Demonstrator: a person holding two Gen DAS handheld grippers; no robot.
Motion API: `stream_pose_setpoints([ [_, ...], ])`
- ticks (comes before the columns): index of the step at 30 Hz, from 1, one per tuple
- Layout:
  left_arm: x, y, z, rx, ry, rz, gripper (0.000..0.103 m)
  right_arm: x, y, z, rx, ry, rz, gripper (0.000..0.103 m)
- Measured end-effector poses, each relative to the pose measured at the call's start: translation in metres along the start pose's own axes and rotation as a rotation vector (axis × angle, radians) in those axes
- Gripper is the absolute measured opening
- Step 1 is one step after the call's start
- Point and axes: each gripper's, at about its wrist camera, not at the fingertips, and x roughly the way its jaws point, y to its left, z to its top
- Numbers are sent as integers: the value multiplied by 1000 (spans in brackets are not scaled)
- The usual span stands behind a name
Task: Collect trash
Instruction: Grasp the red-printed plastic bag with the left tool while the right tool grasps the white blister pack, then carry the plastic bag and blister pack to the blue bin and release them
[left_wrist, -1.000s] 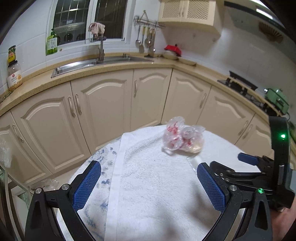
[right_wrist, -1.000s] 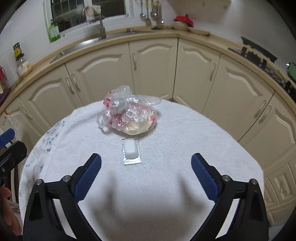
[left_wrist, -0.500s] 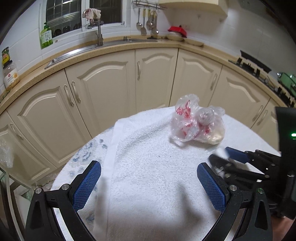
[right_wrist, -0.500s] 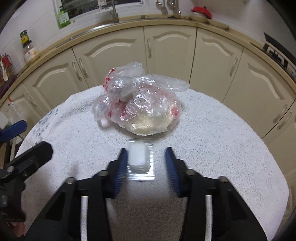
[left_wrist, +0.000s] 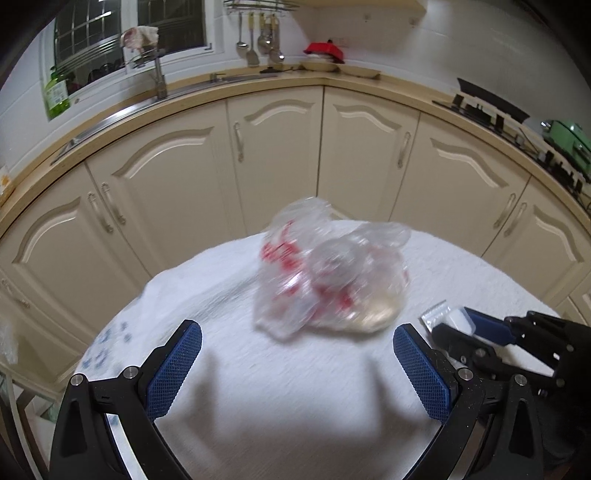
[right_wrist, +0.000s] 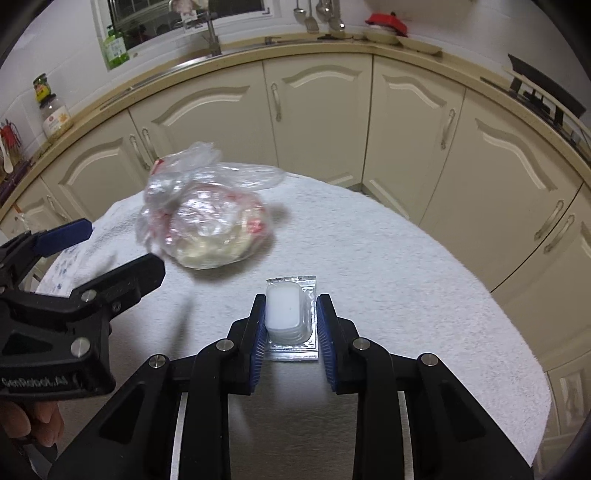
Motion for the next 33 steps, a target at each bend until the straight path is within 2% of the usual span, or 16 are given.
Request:
stream_pose_setpoints([
  [8, 46, -26, 22, 30, 11, 12, 102, 2, -26, 2, 30, -6, -36, 27],
  [11, 64, -31, 27, 37, 20, -5, 102, 5, -30, 5, 36, -9, -31, 27],
  [13, 71, -30, 28, 30, 13, -40, 95, 6, -30, 5, 37, -11, -31, 27],
  [15, 83, -27, 29, 9, 34, -96, 72, 6, -31, 6, 40, -12, -26, 27],
  [17, 95, -23, 28, -18, 59, -144, 58, 6, -33, 6, 48, -12, -20, 27],
  [18, 97, -24, 28, -11, 52, -132, 51, 5, -34, 5, 50, -12, -21, 27],
  [20, 101, -24, 28, -5, 49, -152, 43, 1, -36, 4, 58, -16, -23, 27],
  [24, 104, -20, 26, -18, 45, -188, 36, -10, -36, -1, 66, -21, -22, 27],
  [33, 64, -19, 9, 4, -4, -221, 35, -45, -37, -23, 114, -42, 0, 27],
])
